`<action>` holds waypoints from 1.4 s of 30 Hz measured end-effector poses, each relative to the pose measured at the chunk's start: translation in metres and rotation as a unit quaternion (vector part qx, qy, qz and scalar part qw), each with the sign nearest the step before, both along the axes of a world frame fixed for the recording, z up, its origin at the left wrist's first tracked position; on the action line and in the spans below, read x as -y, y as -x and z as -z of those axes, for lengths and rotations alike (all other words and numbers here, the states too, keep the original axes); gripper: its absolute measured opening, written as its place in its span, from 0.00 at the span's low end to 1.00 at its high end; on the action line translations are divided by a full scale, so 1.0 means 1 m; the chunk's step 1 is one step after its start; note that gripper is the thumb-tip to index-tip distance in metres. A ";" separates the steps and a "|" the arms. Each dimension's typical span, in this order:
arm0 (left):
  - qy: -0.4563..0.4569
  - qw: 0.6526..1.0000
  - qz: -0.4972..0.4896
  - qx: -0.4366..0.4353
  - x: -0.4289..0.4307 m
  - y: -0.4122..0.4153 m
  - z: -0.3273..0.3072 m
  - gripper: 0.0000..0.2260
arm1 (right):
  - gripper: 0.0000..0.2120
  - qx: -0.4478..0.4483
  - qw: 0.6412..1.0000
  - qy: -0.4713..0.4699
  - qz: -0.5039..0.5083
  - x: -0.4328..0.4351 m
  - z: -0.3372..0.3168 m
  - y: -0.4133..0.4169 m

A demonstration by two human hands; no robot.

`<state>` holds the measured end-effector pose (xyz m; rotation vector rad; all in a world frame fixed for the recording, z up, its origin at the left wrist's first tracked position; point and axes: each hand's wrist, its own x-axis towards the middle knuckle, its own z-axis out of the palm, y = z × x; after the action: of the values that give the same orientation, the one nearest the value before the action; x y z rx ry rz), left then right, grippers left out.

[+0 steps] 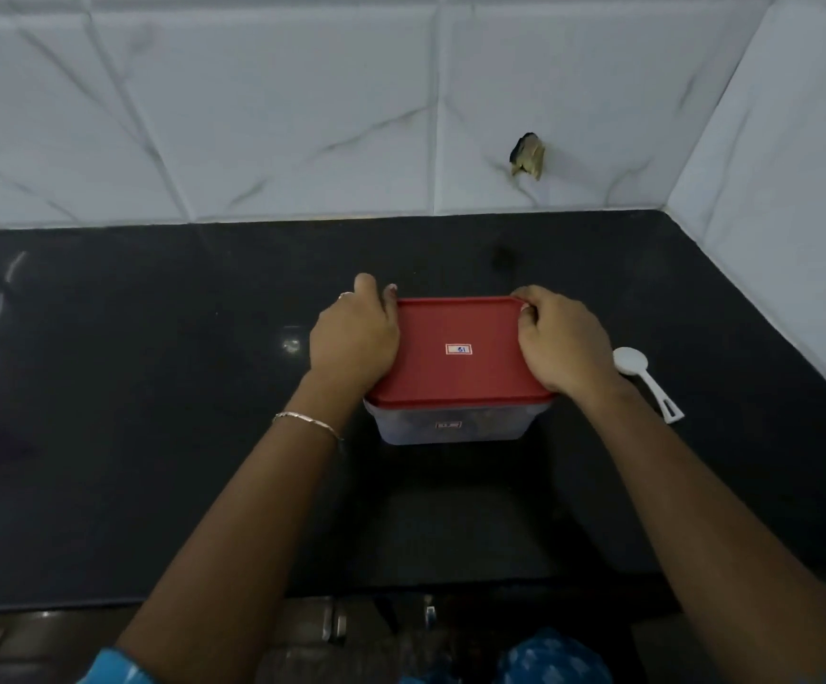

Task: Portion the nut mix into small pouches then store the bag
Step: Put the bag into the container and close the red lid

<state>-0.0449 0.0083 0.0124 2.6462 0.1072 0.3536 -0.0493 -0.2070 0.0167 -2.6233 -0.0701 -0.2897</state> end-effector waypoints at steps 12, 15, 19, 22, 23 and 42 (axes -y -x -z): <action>-0.153 0.973 0.143 -0.101 0.022 -0.045 -0.010 0.26 | 0.26 -0.086 0.986 0.122 -0.073 -0.025 -0.013 -0.042; -0.111 0.972 0.137 -0.158 0.021 -0.056 -0.009 0.27 | 0.25 -0.087 0.986 0.120 -0.074 -0.023 -0.008 -0.043; -0.120 0.971 0.143 -0.146 0.020 -0.062 -0.002 0.22 | 0.27 -0.078 0.985 0.131 -0.084 -0.022 -0.004 -0.047; -0.135 0.972 0.132 -0.139 0.023 -0.059 -0.006 0.21 | 0.26 -0.071 0.984 0.139 -0.079 -0.022 -0.004 -0.047; -0.148 0.973 0.124 -0.124 0.025 -0.056 -0.009 0.22 | 0.26 -0.062 0.985 0.143 -0.079 -0.022 -0.005 -0.046; -0.161 0.975 0.148 -0.022 0.035 -0.030 -0.024 0.18 | 0.12 0.146 0.987 -0.011 -0.066 -0.018 -0.014 -0.031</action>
<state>-0.0147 -0.0264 0.0360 2.9314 -0.3580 0.2275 -0.0187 -0.1886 0.0303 -2.5214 -0.3347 -0.6208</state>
